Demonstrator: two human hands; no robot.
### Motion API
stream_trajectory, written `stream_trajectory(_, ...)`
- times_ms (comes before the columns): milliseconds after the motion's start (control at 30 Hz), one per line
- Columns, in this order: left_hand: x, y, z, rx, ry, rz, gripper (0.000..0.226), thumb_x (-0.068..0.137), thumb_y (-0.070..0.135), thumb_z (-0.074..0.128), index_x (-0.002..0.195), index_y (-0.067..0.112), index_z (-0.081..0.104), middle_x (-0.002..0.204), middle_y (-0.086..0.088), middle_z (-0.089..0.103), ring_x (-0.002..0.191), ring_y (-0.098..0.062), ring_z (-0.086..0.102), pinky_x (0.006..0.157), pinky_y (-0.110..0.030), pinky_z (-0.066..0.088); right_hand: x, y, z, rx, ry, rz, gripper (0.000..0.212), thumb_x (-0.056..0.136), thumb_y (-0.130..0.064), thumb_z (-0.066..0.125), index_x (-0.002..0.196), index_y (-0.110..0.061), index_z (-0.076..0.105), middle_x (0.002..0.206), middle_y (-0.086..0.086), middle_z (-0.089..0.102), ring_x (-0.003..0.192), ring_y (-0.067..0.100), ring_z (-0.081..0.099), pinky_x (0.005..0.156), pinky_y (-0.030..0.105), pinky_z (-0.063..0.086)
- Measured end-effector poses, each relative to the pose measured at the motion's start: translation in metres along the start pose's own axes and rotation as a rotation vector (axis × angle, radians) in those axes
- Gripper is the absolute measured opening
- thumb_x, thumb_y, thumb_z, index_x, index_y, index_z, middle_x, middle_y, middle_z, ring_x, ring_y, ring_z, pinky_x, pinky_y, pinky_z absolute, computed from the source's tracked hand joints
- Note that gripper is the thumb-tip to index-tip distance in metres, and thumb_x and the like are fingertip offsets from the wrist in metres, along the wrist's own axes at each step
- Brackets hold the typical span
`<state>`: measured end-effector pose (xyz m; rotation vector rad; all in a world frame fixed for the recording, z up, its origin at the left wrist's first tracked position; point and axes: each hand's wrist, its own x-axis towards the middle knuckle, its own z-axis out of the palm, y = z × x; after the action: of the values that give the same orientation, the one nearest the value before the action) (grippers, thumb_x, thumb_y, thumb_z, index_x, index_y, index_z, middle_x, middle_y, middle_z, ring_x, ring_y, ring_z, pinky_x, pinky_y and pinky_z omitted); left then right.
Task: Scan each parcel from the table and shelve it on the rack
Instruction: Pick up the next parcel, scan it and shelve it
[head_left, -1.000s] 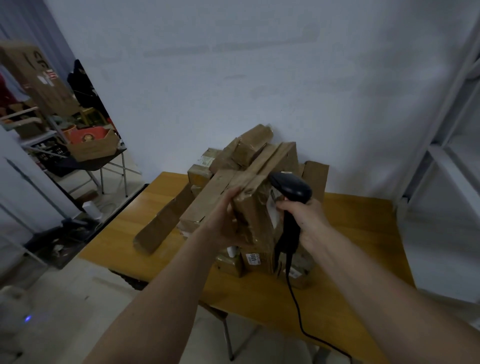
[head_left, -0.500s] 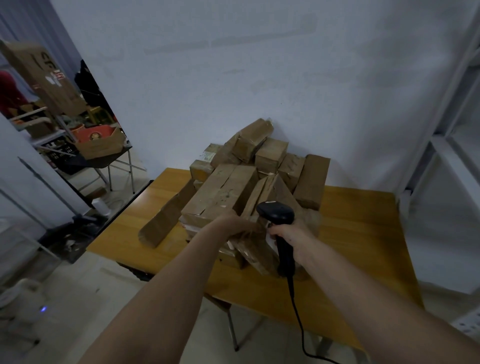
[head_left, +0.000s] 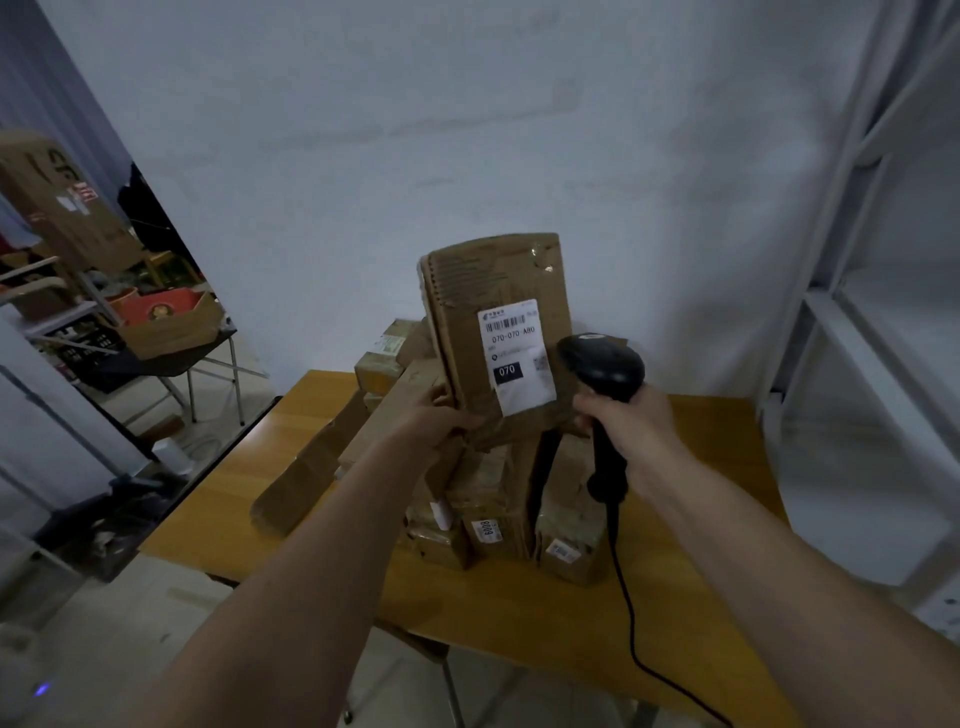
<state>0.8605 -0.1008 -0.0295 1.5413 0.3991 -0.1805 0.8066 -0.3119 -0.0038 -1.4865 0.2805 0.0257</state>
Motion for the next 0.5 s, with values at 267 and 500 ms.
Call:
stream_trajectory(267, 0.004, 0.002, 0.009, -0.038, -0.064, 0.047, 0.066, 0.077, -0.027, 0.057, 0.134, 0.004, 0.048, 0.131, -0.020, 0.057, 0.119, -0.036, 0.056, 0.090, -0.040, 0.049, -0.019, -0.002, -0.001, -0.168, -0.085, -0.140, 0.005, 0.083, 0.000, 0.064, 0.084, -0.005, 0.065, 0.081, 0.019, 0.064, 0.075, 0.023, 0.061, 0.066, 0.028, 0.045)
stream_trajectory(500, 0.004, 0.007, 0.012, -0.055, -0.075, 0.044, 0.065, 0.078, -0.024, 0.059, 0.134, 0.009, 0.050, 0.128, -0.012, 0.059, 0.106, -0.027, 0.060, 0.084, -0.036, 0.052, -0.018, -0.005, -0.007, -0.141, -0.084, -0.152, 0.015, 0.083, -0.001, 0.065, 0.076, -0.014, 0.064, 0.078, 0.011, 0.065, 0.078, 0.020, 0.064, 0.070, 0.026, 0.049)
